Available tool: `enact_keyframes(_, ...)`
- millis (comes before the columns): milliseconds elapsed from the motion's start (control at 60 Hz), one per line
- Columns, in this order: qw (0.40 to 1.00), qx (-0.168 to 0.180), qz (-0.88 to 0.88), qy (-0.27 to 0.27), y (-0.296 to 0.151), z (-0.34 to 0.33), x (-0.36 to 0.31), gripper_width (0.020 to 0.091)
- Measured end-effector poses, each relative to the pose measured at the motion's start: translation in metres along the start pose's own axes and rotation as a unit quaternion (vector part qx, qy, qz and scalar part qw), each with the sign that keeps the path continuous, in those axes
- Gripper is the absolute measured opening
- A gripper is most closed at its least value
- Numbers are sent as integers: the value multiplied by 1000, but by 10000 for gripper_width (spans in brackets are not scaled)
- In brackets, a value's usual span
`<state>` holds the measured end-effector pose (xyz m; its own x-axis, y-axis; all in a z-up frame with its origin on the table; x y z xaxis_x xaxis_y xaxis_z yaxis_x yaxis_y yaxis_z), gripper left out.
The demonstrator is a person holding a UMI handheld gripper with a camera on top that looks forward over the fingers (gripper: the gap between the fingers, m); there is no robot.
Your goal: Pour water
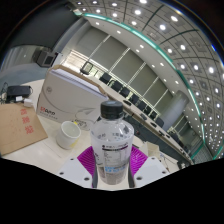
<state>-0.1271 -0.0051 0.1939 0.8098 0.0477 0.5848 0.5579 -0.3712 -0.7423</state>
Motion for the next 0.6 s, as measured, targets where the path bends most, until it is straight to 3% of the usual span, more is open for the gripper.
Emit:
enact_keyframes(183, 979, 11, -203, 25, -20, 78, -2, 412)
enact_keyframes(467, 872, 44, -480, 87, -30, 146, -17, 413)
enact_keyframes(600, 827, 31, -554, 92, -21, 161, -20, 413)
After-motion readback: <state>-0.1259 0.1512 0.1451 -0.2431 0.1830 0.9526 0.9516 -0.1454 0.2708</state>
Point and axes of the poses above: the point between the fingertips, and its own axes, seen from behind it with the camera up: x to the right, y down, z forward, the way the camera looks, the point moved 3 cm from there along -z, backward, against the way the camera looks
